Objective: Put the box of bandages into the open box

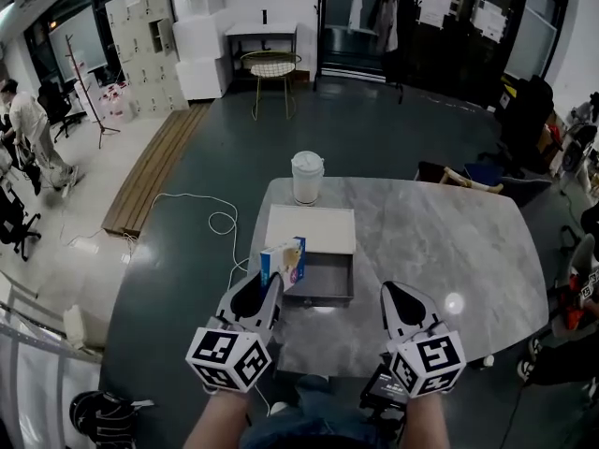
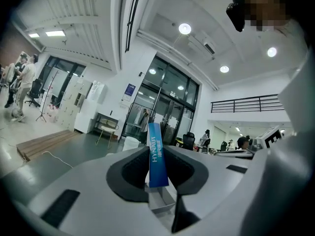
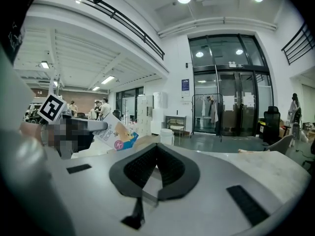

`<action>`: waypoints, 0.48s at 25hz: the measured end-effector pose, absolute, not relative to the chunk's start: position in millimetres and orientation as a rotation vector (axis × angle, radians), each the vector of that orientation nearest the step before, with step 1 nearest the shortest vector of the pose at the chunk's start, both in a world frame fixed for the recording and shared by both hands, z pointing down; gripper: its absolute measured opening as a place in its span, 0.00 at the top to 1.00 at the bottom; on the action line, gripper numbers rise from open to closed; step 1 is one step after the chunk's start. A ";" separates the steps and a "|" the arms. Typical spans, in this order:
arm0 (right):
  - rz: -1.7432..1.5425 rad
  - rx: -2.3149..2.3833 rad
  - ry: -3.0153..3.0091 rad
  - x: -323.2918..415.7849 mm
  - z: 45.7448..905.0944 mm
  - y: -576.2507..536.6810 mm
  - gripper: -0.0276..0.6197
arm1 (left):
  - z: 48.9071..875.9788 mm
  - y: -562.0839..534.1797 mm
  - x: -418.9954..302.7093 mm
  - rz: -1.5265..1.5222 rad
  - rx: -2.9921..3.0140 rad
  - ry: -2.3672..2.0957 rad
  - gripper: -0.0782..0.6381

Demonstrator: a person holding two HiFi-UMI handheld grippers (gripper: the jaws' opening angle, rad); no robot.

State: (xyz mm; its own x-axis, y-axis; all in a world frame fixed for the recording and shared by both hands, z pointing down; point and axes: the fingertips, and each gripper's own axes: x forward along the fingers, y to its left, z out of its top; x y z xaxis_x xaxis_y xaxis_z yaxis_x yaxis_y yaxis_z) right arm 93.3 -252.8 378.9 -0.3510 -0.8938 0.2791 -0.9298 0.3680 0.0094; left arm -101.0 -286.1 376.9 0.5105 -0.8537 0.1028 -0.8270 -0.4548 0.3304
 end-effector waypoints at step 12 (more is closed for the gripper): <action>0.294 1.641 -2.389 140.6 402.6 -288.5 0.92 | 437.9 -318.9 -61.3 -0.057 2.208 -1.287 0.76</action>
